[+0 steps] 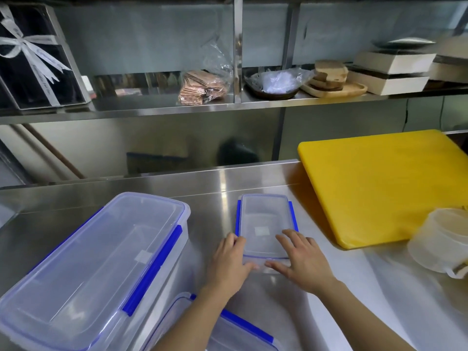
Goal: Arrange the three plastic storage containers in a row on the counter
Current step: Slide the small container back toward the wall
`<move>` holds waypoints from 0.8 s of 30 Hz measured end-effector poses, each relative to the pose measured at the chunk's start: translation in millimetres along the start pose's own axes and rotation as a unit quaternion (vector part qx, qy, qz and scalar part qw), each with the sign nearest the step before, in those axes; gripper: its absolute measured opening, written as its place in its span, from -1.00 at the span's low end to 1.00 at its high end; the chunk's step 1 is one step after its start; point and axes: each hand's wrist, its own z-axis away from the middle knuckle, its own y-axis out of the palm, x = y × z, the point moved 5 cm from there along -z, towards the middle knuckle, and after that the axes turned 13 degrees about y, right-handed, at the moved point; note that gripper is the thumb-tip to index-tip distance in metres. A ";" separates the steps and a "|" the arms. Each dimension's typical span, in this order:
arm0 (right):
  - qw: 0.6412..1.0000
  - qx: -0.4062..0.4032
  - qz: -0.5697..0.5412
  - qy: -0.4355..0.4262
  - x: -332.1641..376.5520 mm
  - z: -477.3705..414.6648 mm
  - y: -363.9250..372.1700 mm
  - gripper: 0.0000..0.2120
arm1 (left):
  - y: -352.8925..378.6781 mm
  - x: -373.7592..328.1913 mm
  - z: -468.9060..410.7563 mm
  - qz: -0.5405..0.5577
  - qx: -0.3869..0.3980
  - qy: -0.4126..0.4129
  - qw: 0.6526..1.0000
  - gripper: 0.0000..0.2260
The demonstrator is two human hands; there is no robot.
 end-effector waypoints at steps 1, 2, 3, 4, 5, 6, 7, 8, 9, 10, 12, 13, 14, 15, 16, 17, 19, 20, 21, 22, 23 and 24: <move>1.000 0.003 0.005 -0.001 -4.5 -6.4 -1.8 -0.28 | 1.9 -2.9 -6.8 -0.015 -0.006 0.009 1.000 -0.56; 1.000 0.004 0.011 -0.002 -8.8 -12.9 -3.9 -0.27 | 4.0 -5.5 -13.8 -0.025 -0.010 0.016 1.000 -0.60; 1.000 0.004 0.014 -0.002 -13.0 -19.2 -6.4 -0.24 | 6.2 -7.8 -21.1 -0.032 -0.013 0.021 0.999 -0.62; 1.000 0.003 0.013 0.002 -17.0 -25.5 -8.9 -0.20 | 9.0 -9.9 -28.6 -0.038 -0.013 0.027 0.999 -0.62; 1.000 0.007 0.012 0.008 -21.0 -31.5 -10.5 -0.13 | 12.5 -11.6 -36.1 -0.045 -0.008 0.033 0.998 -0.59; 1.000 0.014 0.015 0.013 -24.4 -37.5 -11.2 -0.04 | 16.4 -13.1 -43.4 -0.050 0.002 0.038 0.998 -0.55; 0.999 0.020 0.023 0.017 -27.3 -43.7 -11.1 0.05 | 20.4 -14.0 -50.3 -0.049 0.017 0.040 0.998 -0.51; 0.999 0.022 0.032 0.021 -29.9 -50.0 -10.5 0.11 | 24.4 -14.3 -56.6 -0.045 0.036 0.040 0.998 -0.46; 0.999 0.022 0.038 0.027 -32.6 -56.1 -9.7 0.11 | 28.2 -14.2 -62.1 -0.040 0.055 0.040 0.997 -0.41; 0.998 0.023 0.039 0.035 -35.2 -61.9 -8.0 0.07 | 31.7 -13.7 -66.8 -0.037 0.074 0.041 0.996 -0.37; 0.998 0.025 0.033 0.045 -39.1 -71.0 -5.4 -0.05 | 37.5 -12.2 -74.0 -0.034 0.107 0.039 0.993 -0.30; 0.998 0.028 0.036 0.047 -40.2 -74.0 -4.2 -0.07 | 39.5 -11.5 -76.7 -0.035 0.118 0.038 0.992 -0.28; 0.997 0.033 0.041 0.048 -41.4 -76.2 -2.8 -0.04 | 40.8 -11.3 -79.0 -0.038 0.126 0.036 0.991 -0.26; 0.997 0.038 0.047 0.048 -42.2 -77.8 -1.5 0.04 | 41.5 -11.3 -81.0 -0.042 0.130 0.036 0.990 -0.26; 0.997 0.042 0.053 0.048 -42.8 -79.2 -0.3 0.11 | 41.9 -11.8 -82.6 -0.044 0.132 0.034 0.990 -0.25; 0.996 0.046 0.059 0.049 -43.9 -80.6 1.2 0.13 | 42.3 -12.3 -83.6 -0.044 0.134 0.032 0.990 -0.25; 0.995 0.052 0.064 0.059 -45.0 -84.0 4.7 0.01 | 43.4 -13.0 -85.3 -0.043 0.139 0.025 0.989 -0.26; 0.994 0.056 0.064 0.065 -45.2 -85.9 6.6 -0.08 | 43.6 -13.0 -86.5 -0.045 0.143 0.022 0.988 -0.26; 0.993 0.058 0.070 0.071 -44.9 -87.5 7.8 -0.19 | 43.0 -13.0 -88.1 -0.048 0.149 0.021 0.987 -0.27; 0.992 0.061 0.081 0.077 -44.6 -88.6 8.2 -0.29 | 41.2 -13.0 -90.1 -0.055 0.156 0.021 0.986 -0.28; 0.990 0.064 0.093 0.083 -44.0 -89.3 7.2 -0.35 | 38.3 -13.2 -92.6 -0.063 0.162 0.024 0.984 -0.29; 0.989 0.064 0.099 0.089 -43.5 -89.6 4.9 -0.37 | 33.8 -13.8 -94.7 -0.070 0.164 0.027 0.984 -0.31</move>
